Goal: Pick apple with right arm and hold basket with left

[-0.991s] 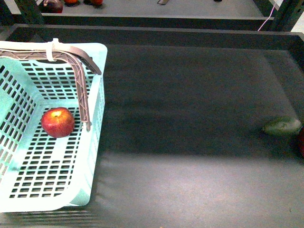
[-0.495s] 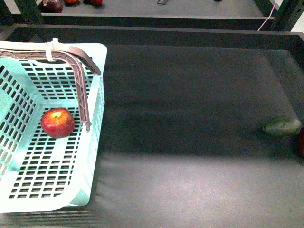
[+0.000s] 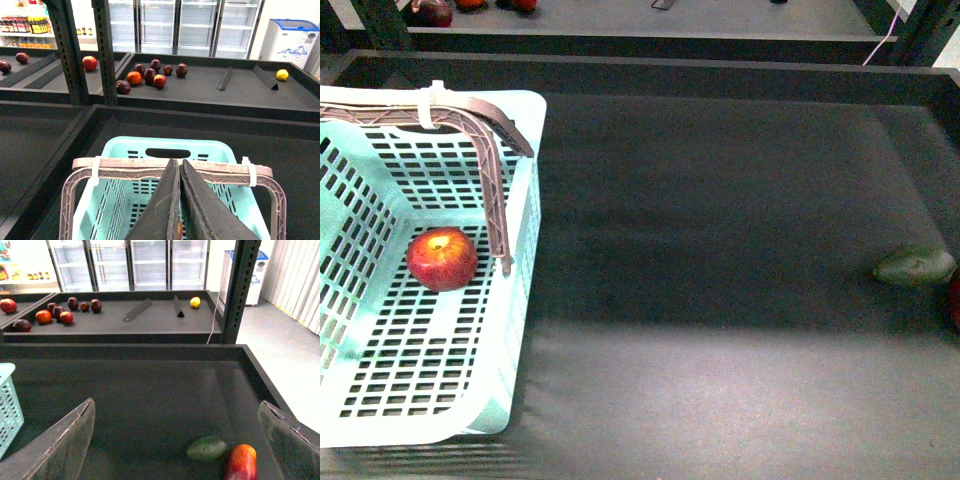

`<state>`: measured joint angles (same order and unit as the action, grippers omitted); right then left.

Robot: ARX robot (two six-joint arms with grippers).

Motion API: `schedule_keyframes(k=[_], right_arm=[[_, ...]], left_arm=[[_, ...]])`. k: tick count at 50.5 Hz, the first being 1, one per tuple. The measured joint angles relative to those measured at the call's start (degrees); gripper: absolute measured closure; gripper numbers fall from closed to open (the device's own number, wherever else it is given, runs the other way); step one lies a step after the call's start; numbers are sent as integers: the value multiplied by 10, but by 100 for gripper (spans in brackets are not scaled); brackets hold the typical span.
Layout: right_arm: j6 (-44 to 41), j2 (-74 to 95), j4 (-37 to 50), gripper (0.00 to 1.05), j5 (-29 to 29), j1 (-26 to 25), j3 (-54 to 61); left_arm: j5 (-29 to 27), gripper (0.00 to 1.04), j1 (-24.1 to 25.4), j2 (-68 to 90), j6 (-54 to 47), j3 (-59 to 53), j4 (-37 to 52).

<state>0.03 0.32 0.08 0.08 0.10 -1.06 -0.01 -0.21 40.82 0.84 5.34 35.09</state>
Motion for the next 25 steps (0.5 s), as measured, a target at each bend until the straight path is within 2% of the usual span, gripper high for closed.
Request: schedule_keyframes(k=[25], right_arm=[[0, 0, 0, 9, 0, 0, 0]], left_arm=[[0, 102, 0, -120, -2, -45, -69]])
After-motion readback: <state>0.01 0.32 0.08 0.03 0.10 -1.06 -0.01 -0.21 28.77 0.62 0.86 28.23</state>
